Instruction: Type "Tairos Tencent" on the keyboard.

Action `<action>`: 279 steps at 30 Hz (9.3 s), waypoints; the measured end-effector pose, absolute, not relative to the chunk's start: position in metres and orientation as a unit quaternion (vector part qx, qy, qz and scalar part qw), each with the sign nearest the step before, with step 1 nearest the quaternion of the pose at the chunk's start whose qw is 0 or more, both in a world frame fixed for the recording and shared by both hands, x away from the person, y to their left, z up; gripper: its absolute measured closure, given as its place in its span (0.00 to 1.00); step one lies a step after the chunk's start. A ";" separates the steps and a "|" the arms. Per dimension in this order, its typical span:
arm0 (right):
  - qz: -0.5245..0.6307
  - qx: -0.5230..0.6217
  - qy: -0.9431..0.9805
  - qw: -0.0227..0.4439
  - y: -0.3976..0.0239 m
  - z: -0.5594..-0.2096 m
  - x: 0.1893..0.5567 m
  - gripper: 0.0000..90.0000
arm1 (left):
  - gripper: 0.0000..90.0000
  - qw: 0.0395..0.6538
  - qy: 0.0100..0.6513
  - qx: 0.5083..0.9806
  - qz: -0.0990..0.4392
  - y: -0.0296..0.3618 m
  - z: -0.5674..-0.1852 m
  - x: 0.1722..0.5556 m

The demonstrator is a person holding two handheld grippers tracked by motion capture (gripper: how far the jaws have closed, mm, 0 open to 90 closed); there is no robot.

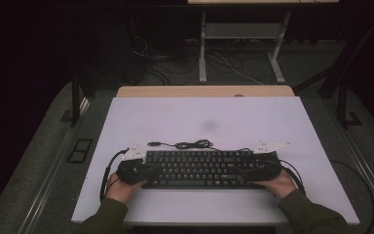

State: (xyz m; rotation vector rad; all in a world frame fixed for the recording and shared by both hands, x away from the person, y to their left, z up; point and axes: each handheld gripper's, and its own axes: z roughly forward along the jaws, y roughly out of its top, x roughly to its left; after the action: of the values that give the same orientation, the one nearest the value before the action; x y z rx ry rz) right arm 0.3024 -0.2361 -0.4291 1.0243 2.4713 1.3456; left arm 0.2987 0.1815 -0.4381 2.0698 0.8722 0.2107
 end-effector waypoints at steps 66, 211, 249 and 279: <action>0.477 0.303 0.824 0.023 -0.217 -0.415 0.314 0.81 | 0.26 0.448 0.338 0.823 0.088 0.167 -0.435 0.291; 0.450 0.292 0.843 0.023 -0.166 -0.430 0.339 0.44 | 0.37 0.465 0.308 0.825 0.094 0.152 -0.429 0.299; 0.454 0.308 0.835 0.033 -0.178 -0.431 0.334 0.42 | 0.98 0.440 0.299 0.843 0.080 0.134 -0.434 0.320; 0.453 0.307 0.836 0.033 -0.176 -0.432 0.334 0.42 | 0.98 0.415 0.300 0.855 0.081 0.129 -0.438 0.322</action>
State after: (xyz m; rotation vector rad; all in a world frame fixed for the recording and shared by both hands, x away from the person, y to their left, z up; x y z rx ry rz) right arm 0.3340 -0.1763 -0.4317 0.9450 2.5734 1.3927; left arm 0.3222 0.1293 -0.4379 2.1471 0.7544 0.2042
